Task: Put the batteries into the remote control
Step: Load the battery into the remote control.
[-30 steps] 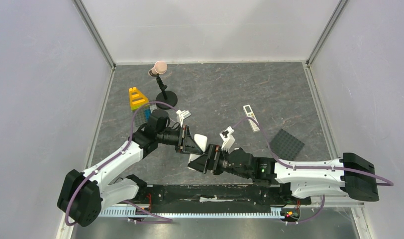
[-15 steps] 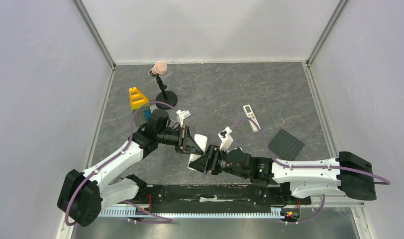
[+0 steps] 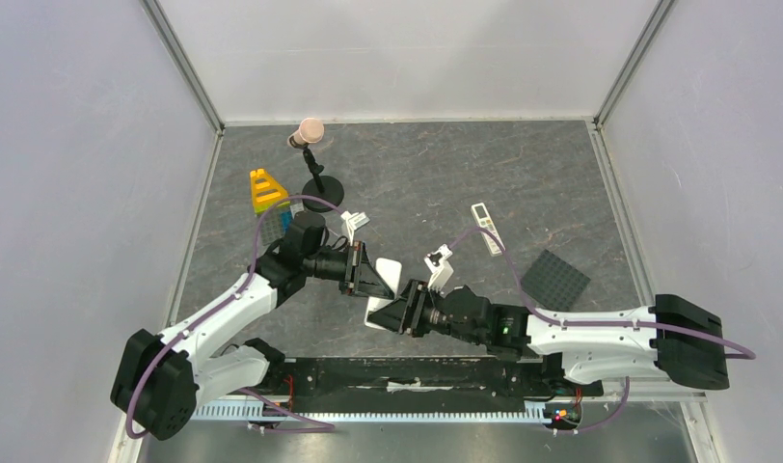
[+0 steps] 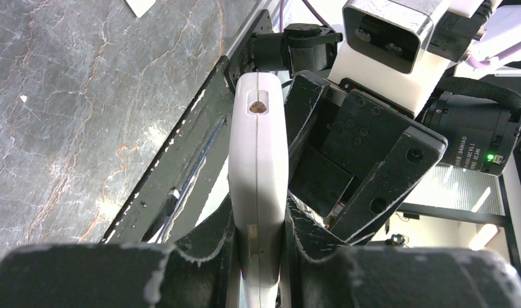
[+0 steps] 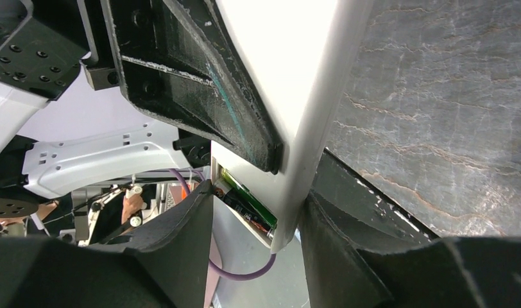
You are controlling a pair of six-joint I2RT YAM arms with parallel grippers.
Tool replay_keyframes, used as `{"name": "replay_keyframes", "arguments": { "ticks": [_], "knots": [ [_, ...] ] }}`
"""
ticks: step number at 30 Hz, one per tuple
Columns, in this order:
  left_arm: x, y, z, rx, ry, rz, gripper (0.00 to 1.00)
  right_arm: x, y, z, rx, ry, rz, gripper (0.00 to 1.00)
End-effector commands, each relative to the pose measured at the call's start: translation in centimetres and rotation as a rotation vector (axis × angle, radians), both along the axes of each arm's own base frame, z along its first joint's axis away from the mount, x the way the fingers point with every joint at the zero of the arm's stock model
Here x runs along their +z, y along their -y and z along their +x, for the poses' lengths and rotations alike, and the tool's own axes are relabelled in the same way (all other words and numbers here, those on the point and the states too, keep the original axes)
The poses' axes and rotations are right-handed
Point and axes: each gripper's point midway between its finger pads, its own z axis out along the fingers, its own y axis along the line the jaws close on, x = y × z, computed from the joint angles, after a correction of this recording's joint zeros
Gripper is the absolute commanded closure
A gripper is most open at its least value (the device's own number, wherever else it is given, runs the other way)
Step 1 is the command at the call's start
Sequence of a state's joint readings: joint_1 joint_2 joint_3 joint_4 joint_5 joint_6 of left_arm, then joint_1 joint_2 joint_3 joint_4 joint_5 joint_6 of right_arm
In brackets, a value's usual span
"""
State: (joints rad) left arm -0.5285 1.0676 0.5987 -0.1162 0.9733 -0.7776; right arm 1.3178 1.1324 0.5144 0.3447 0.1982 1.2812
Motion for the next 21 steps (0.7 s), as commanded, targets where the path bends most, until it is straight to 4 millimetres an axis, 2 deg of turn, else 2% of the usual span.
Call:
{"name": "replay_keyframes", "arguments": {
  "ticks": [1,12,18,21],
  "knots": [
    [3.2,0.5,-0.5,-0.036,-0.009,-0.087,0.98,1.9,-0.3,-0.4,0.045,0.065,0.099,0.61],
    [5.4,0.8,-1.0,-0.04,-0.102,-0.154,0.98,3.6,-0.1,-0.6,0.08,0.192,0.187,0.56],
    [5.9,1.0,-0.7,-0.027,-0.129,-0.171,0.98,4.0,0.5,-0.8,0.089,0.217,0.207,0.52],
    [5.8,1.1,-0.5,-0.02,-0.134,-0.173,0.98,4.4,0.8,-0.8,0.091,0.226,0.219,0.47]
  ]
}}
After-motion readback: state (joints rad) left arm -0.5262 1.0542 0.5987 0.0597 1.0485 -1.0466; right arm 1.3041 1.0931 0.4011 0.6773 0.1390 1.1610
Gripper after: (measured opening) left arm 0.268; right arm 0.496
